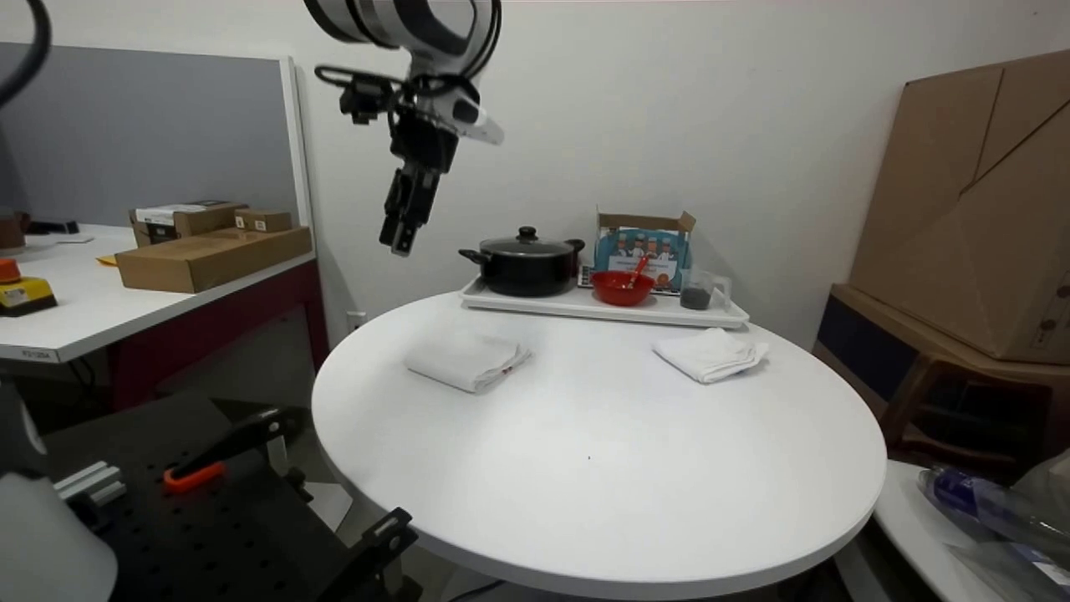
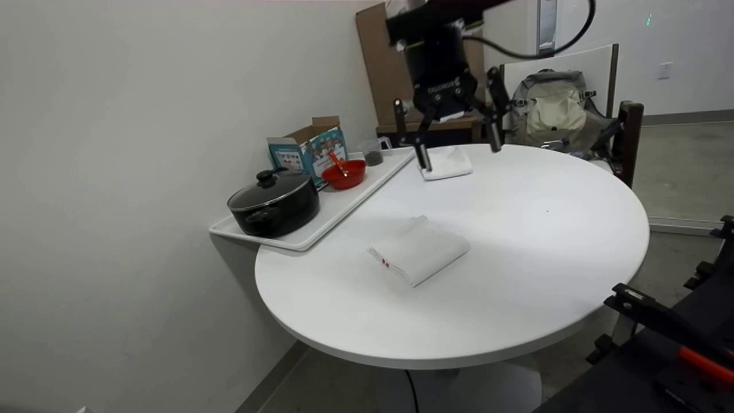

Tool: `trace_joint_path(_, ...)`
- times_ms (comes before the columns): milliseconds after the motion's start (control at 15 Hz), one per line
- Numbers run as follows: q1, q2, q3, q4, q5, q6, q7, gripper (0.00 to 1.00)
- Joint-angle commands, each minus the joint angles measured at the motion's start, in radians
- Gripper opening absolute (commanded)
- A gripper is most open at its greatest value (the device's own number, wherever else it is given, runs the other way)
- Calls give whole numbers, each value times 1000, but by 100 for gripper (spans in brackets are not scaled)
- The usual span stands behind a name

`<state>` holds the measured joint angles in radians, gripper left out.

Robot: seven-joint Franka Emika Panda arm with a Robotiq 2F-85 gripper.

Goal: Fold the cloth in half

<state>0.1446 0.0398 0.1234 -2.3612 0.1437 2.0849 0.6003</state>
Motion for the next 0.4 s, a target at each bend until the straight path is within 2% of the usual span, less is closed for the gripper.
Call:
trace_joint_path(0,-19,-240,-9,-121,-158,-101,-41,100)
trace_joint_path(67,-30,-293,-7,-143,-176,-116,-45,100)
trace_joint_path(133,-30,-168,4,-69,-130,-90,-16,100)
trace_joint_path(333,-38,-211,8,-87,-134,-96,-17,100)
